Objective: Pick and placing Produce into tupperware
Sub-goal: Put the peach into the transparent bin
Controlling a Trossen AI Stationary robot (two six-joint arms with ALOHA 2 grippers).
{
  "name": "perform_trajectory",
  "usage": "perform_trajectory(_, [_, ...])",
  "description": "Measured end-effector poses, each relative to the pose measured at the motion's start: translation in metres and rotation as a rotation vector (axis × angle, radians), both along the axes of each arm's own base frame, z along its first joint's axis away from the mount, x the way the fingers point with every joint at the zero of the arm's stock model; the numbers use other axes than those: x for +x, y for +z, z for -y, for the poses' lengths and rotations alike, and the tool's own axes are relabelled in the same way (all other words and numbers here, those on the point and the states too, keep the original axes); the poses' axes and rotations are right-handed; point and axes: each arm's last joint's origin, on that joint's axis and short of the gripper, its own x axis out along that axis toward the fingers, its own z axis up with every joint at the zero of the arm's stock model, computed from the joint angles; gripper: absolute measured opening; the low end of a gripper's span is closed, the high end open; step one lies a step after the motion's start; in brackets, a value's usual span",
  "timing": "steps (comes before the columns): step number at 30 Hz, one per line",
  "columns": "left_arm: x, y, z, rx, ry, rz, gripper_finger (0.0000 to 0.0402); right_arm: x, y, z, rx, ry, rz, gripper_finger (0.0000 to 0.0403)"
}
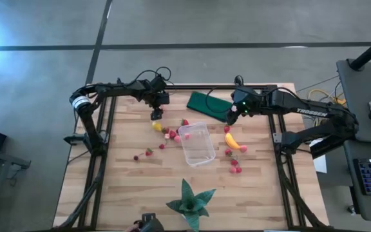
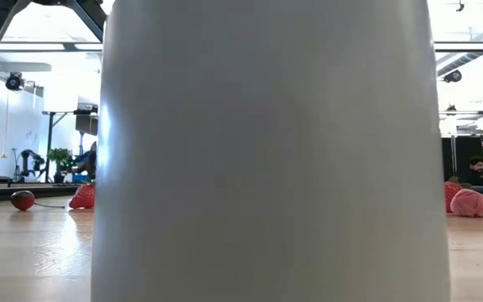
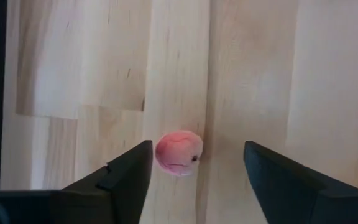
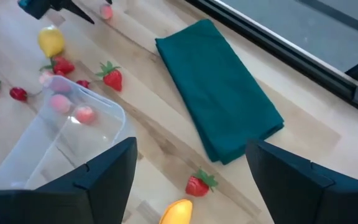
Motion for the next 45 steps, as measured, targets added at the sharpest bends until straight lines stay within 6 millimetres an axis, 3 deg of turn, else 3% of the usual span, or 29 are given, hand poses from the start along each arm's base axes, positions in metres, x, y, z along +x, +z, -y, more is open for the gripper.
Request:
perform_trajectory(7, [0.0,-0.001,-0.001,0.028,0.004,-0.015,0.0149,0.0,-0.008,0.0,-0.002,-0.002,0.012,0.0297])
perform_trajectory(13, [0.002,0.0,-0.002,0.053,-0.013,0.003,0.0114,0.001,-0.01,0.0,0.0,-0.002,0.005,0.0293])
perform_trajectory(31, [0.003,-0.016,-0.001,0.041,-0.023,-0.035,0.0104,0.001,-0.007,0.0,-0.001,-0.002,0.011,0.0299])
perform_trajectory(36, [0.001,-0.012,0.0,0.052,-0.02,-0.039,0.0097,0.001,-0.007,0.0,-0.001,-0.002,0.011,0.0296])
perform_trajectory(41, [0.003,-0.007,0.003,0.03,-0.025,-0.068,0.0058,0.001,-0.007,0.0,-0.001,-0.002,0.01,0.0297])
perform_trajectory(45, [0.009,0.014,0.017,-0.018,-0.081,-0.032,0.0045,0.001,-0.007,0.0,-0.001,-0.002,0.01,0.0299])
